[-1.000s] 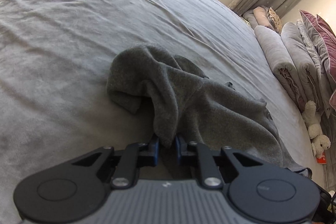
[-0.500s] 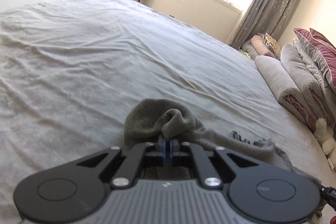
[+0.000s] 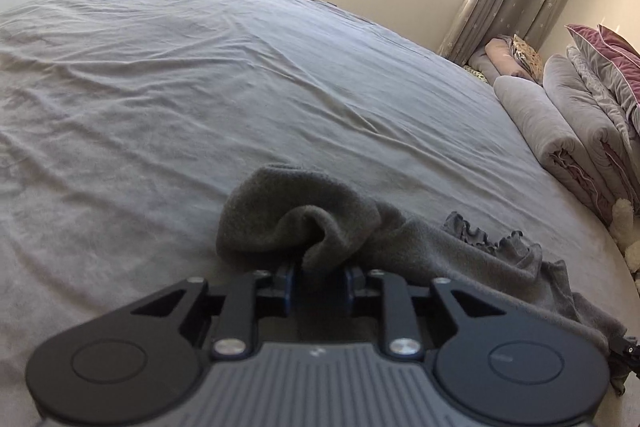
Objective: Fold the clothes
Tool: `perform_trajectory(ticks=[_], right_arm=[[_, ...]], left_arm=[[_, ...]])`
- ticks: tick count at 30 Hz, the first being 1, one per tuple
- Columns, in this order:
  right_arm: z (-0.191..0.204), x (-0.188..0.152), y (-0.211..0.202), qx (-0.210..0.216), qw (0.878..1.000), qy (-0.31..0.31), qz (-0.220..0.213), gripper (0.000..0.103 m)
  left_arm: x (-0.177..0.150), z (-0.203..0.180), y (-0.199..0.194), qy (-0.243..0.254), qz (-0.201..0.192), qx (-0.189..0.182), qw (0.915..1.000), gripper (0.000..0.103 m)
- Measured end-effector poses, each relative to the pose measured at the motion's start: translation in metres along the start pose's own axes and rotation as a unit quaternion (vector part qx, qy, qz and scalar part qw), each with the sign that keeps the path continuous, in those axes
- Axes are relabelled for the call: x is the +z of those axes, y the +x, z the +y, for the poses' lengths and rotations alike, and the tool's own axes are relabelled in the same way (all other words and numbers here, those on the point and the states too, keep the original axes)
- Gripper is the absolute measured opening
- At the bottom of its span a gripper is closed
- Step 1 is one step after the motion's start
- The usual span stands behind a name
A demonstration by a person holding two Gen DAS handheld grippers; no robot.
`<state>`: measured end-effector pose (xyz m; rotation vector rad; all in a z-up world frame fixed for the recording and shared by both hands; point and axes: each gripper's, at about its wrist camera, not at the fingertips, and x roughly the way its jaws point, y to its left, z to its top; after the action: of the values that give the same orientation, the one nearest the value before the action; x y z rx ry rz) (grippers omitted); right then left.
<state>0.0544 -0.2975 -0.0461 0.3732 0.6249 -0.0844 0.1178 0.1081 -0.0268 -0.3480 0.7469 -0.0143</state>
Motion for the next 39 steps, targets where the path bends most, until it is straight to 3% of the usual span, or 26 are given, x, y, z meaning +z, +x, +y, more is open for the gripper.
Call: perform_trajectory(ticks=[9,16,22,30,34,39], right_arm=[[0.013,-0.022,-0.019,0.037,0.997,-0.033,0.063,0.022],[0.020,-0.034,-0.037,0.039,0.994,-0.034,0.094,0.023],[0.024,-0.038,-0.057,0.046,0.993,-0.033,0.099,0.023],[0.030,-0.038,-0.066,0.050,0.994,-0.038,0.092,0.026],[0.035,-0.040,-0.064,0.054,0.993,-0.044,0.098,0.026],[0.042,-0.042,-0.061,0.060,0.991,-0.049,0.105,0.027]], left_arm=[[-0.021,-0.009,-0.034,0.032,0.020,-0.011,0.9992,0.044],[-0.039,-0.030,-0.060,0.093,0.037,-0.050,0.9938,0.044],[-0.064,-0.050,-0.082,0.153,0.077,-0.108,0.9792,0.042],[-0.094,-0.073,-0.109,0.233,0.086,-0.187,0.9503,0.037],[-0.104,-0.084,-0.109,0.261,0.090,-0.210,0.9381,0.036],[-0.112,-0.104,-0.099,0.273,0.094,-0.217,0.9325,0.032]])
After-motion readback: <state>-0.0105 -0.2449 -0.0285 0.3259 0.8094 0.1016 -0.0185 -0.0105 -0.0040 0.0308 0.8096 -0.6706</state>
